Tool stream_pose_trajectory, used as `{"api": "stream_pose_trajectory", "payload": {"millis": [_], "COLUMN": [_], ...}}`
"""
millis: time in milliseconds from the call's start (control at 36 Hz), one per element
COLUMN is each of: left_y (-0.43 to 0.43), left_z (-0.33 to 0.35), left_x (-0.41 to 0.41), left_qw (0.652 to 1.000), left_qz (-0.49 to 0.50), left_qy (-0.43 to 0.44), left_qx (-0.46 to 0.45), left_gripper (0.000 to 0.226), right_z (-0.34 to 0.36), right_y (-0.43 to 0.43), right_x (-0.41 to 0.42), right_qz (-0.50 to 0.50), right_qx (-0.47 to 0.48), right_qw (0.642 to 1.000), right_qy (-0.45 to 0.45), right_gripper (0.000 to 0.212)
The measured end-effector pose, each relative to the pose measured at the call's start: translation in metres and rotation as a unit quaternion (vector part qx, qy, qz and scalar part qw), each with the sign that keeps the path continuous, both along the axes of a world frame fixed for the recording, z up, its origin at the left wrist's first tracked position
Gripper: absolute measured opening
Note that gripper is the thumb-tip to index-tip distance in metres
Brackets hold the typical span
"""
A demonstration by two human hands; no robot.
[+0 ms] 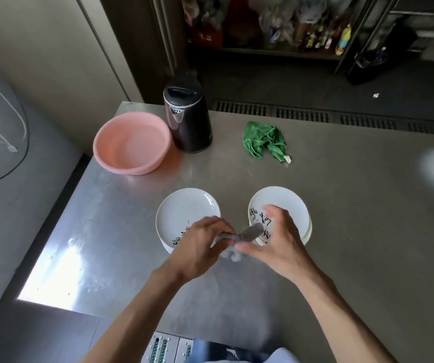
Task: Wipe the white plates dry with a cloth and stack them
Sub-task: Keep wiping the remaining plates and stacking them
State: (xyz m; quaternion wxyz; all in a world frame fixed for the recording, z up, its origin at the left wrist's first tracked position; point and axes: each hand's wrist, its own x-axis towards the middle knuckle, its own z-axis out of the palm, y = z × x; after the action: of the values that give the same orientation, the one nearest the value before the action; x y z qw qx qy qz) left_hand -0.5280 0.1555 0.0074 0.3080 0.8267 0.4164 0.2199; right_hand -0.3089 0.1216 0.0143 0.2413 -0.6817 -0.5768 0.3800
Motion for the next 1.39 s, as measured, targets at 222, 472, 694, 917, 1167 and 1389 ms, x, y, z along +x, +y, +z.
{"api": "stream_pose_trajectory", "payload": {"millis": [222,472,694,917,1167,1389], "left_y": [0.009,0.014,0.023,0.036,0.035,0.046], "left_z": [0.001,-0.013,-0.019,-0.052,-0.054,-0.052], "left_x": [-0.011,-0.043,-0.056,-0.093,-0.095,-0.089], "left_qw": [0.988,0.962,0.946,0.888,0.86,0.84], "left_qz": [-0.004,0.016,0.16,0.4,0.434,0.461], "left_qy": [-0.079,0.022,-0.084,0.061,-0.01,-0.024], "left_qx": [-0.13,-0.273,-0.268,-0.219,-0.268,-0.285], "left_gripper": [0.019,0.025,0.029,0.056,0.034,0.043], "right_z": [-0.006,-0.008,-0.016,-0.036,-0.062,-0.069], "right_y": [0.018,0.017,0.012,0.022,0.038,0.038], "right_x": [-0.027,-0.026,-0.037,-0.042,-0.09,-0.094], "right_qz": [0.141,0.146,0.064,-0.219,-0.211,-0.221], "right_qx": [-0.042,-0.18,-0.272,-0.164,-0.154,-0.161], "right_qw": [0.989,0.937,0.846,0.861,0.922,0.93], "right_qy": [0.024,0.261,0.454,0.428,0.287,0.248], "right_gripper": [0.037,0.026,0.045,0.025,0.018,0.029]}}
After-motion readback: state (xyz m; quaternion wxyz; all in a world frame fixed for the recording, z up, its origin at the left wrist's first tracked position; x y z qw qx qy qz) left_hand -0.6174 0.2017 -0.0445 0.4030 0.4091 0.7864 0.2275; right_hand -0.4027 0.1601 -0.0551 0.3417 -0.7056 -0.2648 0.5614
